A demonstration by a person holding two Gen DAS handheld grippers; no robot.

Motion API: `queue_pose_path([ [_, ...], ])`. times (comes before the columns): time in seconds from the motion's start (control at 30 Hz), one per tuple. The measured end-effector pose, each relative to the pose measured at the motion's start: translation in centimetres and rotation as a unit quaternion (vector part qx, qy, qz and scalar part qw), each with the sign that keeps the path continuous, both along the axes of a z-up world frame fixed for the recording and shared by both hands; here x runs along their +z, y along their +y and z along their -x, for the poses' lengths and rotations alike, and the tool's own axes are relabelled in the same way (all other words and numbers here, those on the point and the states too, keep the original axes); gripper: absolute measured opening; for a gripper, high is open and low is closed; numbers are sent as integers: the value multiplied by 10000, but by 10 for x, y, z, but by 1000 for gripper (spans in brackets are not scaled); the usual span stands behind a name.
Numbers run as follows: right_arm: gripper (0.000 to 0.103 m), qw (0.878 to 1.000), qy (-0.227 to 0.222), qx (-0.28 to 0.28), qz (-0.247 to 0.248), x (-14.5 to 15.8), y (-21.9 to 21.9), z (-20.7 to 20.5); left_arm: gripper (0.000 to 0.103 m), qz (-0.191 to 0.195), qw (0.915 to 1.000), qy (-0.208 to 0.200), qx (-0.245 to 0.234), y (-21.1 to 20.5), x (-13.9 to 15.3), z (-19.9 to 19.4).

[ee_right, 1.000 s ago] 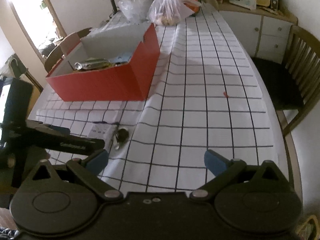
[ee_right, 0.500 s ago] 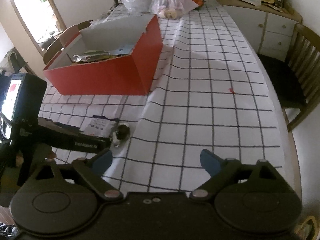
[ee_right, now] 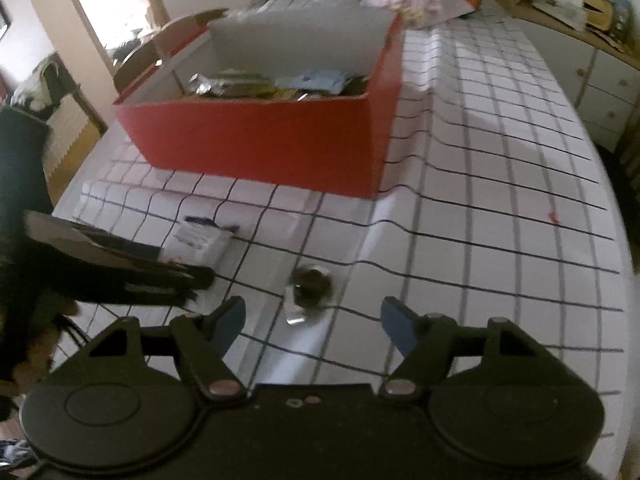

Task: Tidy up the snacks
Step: 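Grasp the white packet with the left tool while the right grasps the round silver item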

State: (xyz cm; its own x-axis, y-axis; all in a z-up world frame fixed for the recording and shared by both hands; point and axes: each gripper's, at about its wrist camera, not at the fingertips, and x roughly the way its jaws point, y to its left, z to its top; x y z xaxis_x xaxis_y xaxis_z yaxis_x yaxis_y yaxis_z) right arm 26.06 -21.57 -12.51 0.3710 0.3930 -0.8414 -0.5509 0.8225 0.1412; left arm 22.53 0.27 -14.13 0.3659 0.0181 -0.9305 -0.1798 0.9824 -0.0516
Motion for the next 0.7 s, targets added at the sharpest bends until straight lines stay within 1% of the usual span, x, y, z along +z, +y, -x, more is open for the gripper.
queue_pose_path([
  [0.03, 71, 10000, 20, 26, 54, -4, 5, -2, 49, 24, 10000, -14, 53, 6, 1, 2],
  [0.1, 64, 9999, 48, 57, 141, -10, 14, -7, 49, 54, 9999, -43, 127, 17, 3, 6],
  [0.17, 61, 9997, 78, 74, 198, -16, 21, -11, 49, 83, 9998, -59, 179, 25, 5, 7],
  [0.23, 60, 9995, 90, 90, 285, -22, 28, -15, 49, 108, 9997, -89, 198, 32, 8, 9],
  [0.3, 55, 9992, 105, 86, 372, -27, 32, -18, 49, 118, 9996, -116, 217, 36, 10, 11],
  [0.37, 51, 9989, 129, 43, 458, -32, 34, -22, 49, 135, 9996, -143, 221, 38, 12, 13],
  [0.4, 51, 9988, 143, 29, 473, -34, 34, -24, 49, 138, 9995, -151, 232, 40, 13, 15],
  [0.47, 49, 9988, 121, 21, 476, -34, 35, -24, 49, 171, 9994, -148, 248, 42, 14, 16],
  [0.53, 45, 9986, 94, 11, 512, -33, 36, -24, 49, 186, 9994, -144, 261, 42, 13, 16],
  [0.6, 36, 9986, 69, -4, 531, -34, 37, -24, 49, 204, 9993, -154, 266, 42, 13, 16],
  [0.7, 33, 9985, 33, -2, 549, -33, 38, -22, 49, 217, 9992, -162, 281, 43, 12, 16],
])
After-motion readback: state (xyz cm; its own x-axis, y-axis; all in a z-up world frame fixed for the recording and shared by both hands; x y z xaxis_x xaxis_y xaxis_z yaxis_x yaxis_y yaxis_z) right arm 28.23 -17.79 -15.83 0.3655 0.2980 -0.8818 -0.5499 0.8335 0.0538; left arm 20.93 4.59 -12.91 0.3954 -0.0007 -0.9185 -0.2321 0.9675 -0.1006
